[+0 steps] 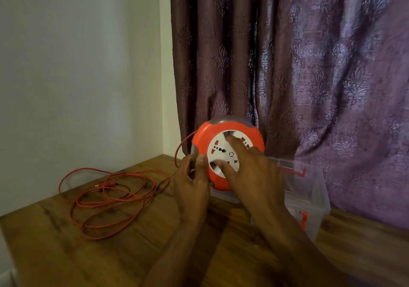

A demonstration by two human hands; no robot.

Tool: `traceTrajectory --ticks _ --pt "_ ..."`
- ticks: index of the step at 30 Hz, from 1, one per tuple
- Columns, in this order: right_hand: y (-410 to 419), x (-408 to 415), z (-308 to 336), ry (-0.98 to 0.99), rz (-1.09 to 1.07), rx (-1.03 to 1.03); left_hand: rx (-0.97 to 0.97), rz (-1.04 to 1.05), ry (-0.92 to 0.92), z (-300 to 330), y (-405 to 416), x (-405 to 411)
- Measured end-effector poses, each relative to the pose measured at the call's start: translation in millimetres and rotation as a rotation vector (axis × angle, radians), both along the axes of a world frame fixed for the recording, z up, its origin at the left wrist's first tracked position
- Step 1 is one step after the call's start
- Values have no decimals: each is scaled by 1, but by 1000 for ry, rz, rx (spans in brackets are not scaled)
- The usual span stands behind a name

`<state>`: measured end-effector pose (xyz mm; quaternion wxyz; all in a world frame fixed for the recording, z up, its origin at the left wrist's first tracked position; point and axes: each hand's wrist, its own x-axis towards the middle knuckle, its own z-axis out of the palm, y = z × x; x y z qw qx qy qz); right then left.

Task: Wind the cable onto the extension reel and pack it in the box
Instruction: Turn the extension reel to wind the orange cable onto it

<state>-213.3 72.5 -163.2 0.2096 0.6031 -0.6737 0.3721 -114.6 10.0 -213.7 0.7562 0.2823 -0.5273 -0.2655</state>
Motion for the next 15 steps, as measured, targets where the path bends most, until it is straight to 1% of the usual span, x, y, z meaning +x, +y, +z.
traceTrajectory --ticks 3,5,8,11,15 --pt "1 2 0 -132 15 -40 13 30 -21 -2 -2 -1" --pt "3 3 2 -154 10 -46 24 32 -19 -3 -2 -1" --pt "8 1 9 -54 17 -87 32 12 -3 -3 -5 0" --pt "11 -1 17 65 111 -78 64 5 37 -4 -8 3" --pt "12 3 19 209 193 83 78 16 51 -5 -11 4"
